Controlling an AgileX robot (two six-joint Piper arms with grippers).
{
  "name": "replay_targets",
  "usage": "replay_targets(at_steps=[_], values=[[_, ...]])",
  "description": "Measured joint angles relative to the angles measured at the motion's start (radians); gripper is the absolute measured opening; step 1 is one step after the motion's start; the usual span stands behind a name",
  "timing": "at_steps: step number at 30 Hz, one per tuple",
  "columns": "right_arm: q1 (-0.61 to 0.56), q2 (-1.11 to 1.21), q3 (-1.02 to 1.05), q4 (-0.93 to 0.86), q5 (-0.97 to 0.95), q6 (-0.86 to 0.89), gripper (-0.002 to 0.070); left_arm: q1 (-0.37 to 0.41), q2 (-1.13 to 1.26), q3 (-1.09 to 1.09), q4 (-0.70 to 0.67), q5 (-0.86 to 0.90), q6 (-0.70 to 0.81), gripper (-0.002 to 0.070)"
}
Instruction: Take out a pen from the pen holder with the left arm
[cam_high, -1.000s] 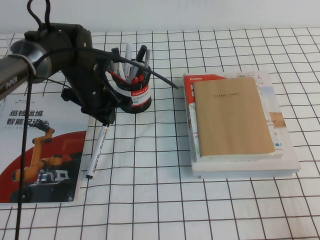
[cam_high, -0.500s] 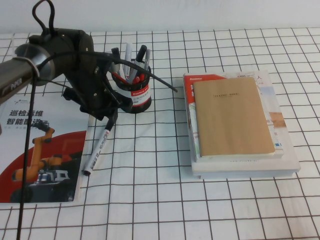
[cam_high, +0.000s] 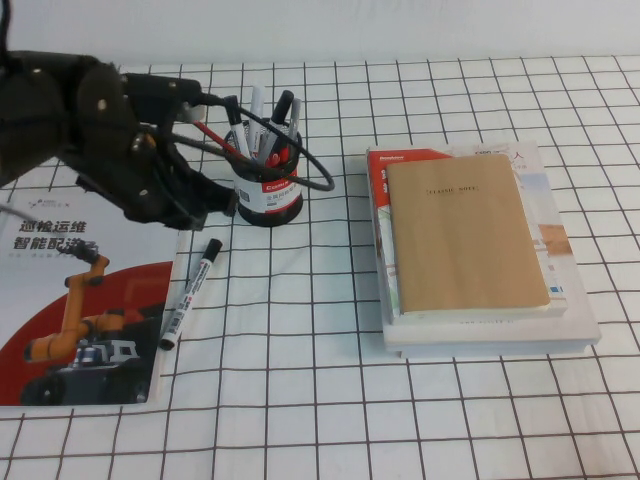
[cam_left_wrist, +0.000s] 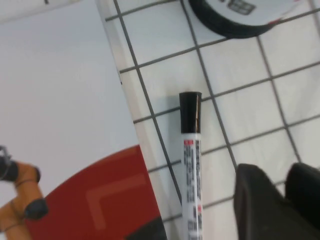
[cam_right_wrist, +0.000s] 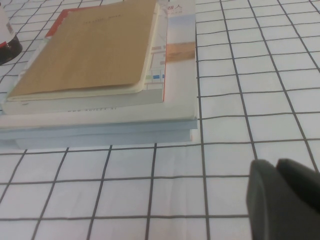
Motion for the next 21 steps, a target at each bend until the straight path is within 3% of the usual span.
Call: replay_targets(at_steps=[2,5,13,21], values=[[0.000,0.000,0.000,0.000,0.000,0.000,-0.0015,-0.004,-0.096,0.082,0.002,-0.048,-0.002,0.0067],[0.000,0.000,0.000,0.000,0.000,0.000,-0.0015,-0.006,-0.248,0.219,0.002,-0.120,-0.004,0.0019],[0.000,0.000,0.000,0.000,0.000,0.000,-0.0015,-0.007,-0.698,0.540,0.016,-0.266,-0.047,0.0000],[0.000,0.000,0.000,0.000,0.000,0.000,-0.0015,-0.007,-1.082,0.761,0.026,-0.283,-0.113,-0.0001]])
